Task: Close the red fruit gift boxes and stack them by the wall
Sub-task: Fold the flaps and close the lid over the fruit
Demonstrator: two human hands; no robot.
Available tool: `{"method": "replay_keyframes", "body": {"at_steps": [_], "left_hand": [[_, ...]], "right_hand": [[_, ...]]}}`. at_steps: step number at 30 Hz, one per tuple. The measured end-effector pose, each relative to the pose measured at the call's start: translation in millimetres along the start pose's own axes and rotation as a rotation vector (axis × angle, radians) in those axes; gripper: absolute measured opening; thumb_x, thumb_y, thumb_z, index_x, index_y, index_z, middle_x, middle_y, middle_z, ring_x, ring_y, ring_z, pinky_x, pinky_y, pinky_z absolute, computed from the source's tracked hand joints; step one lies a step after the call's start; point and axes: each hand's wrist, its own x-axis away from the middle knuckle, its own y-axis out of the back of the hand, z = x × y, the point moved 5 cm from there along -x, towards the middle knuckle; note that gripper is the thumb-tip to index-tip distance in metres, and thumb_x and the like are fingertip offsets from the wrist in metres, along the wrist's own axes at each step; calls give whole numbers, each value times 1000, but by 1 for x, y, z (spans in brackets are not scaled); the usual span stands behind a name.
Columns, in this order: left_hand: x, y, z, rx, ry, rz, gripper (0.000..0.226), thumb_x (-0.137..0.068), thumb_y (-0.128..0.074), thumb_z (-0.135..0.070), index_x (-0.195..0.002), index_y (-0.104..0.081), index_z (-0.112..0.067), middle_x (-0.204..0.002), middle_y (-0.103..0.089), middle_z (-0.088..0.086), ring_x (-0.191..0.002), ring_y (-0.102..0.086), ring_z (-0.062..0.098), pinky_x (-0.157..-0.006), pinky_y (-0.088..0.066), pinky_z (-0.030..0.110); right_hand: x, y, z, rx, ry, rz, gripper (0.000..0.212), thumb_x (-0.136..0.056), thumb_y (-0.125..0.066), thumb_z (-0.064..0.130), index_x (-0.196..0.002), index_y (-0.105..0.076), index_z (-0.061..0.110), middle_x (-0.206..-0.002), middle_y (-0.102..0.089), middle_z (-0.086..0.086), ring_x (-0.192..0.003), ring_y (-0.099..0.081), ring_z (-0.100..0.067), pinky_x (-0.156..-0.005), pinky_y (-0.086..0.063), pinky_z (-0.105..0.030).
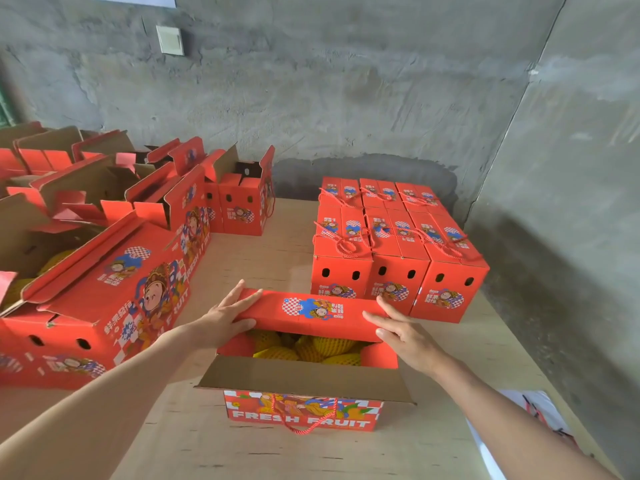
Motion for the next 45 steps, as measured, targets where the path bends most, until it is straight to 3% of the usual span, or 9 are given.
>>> {"method": "replay_keyframes", "body": {"at_steps": [6, 10, 14, 16, 19, 23, 35, 40, 45], "left_hand": [[33, 9, 7, 380, -61, -549, 31, -92, -60, -10, -122, -63, -15, -139, -51, 3, -128, -48, 21, -104, -41, 34], [42, 17, 8, 343, -30, -655, 20, -82, -69, 0, -99, -75, -7, -117, -66, 5, -100, -59, 15, -89, -47, 28], [43, 23, -8, 174, -103, -688, 15, -77, -72, 5, -89, -75, -3, -100, -68, 10, -81, -59, 19, -75, -43, 24], [42, 23, -8, 141, -85, -668, 18, -80, -70, 1, -97, -74, -6, -98, -66, 10, -80, -59, 19, -72, -44, 24], [40, 24, -1, 239, -10, -608, 37, -82, -72, -11, -118, -65, -13, -102, -61, 2, -81, -59, 13, -69, -45, 22], [36, 34, -8, 118, -36, -581, 39, -77, -76, -11, -115, -68, -11, -94, -64, -1, -82, -59, 13, -72, -41, 19], [49, 29, -26, -169, -263, -625, 21, -86, -67, -5, -106, -69, 1, -99, -64, 17, -89, -63, 36, -80, -51, 41], [50, 26, -27, -121, -278, -622, 16, -86, -64, 1, -101, -69, 6, -97, -61, 19, -79, -65, 37, -74, -55, 43], [54, 28, -26, -96, -329, -623, 14, -83, -64, 9, -93, -72, 3, -89, -63, 15, -73, -65, 32, -69, -55, 37]], "right_hand": [[20, 8, -1, 18, 39, -243, 34, -95, -52, 4, -125, -62, 15, -142, -45, 5, -132, -43, -10, -105, -37, -16], [22, 7, -4, 79, -4, -65, 59, -89, -37, -14, -137, -51, 19, -148, -28, 17, -138, -31, -3, -103, -18, 1], [25, 9, -5, 198, 4, 122, 83, -80, -36, -13, -146, -31, 37, -149, -11, 37, -136, -23, 9, -101, -39, -16], [23, 12, -6, 166, -13, 140, 81, -81, -37, -11, -145, -33, 38, -148, -14, 37, -137, -22, 8, -105, -34, -16], [15, 16, -6, -63, -108, 52, 59, -89, -42, -4, -139, -48, 26, -150, -23, 24, -140, -22, 1, -114, -20, -22], [5, 20, 3, -114, -111, -91, 43, -92, -61, 18, -134, -54, 23, -151, -35, 4, -138, -34, -9, -113, -33, -34], [0, 14, 4, 166, -15, -175, 25, -93, -59, 15, -119, -62, 18, -139, -53, -1, -117, -59, -19, -92, -44, -23], [-3, 16, 3, 188, -12, -146, 42, -96, -55, 12, -137, -49, 9, -130, -60, 0, -122, -54, -15, -97, -35, -16], [-1, 19, 0, 154, 40, -95, 25, -94, -55, 5, -117, -65, 9, -142, -49, -2, -129, -48, -13, -106, -37, -23]]}}
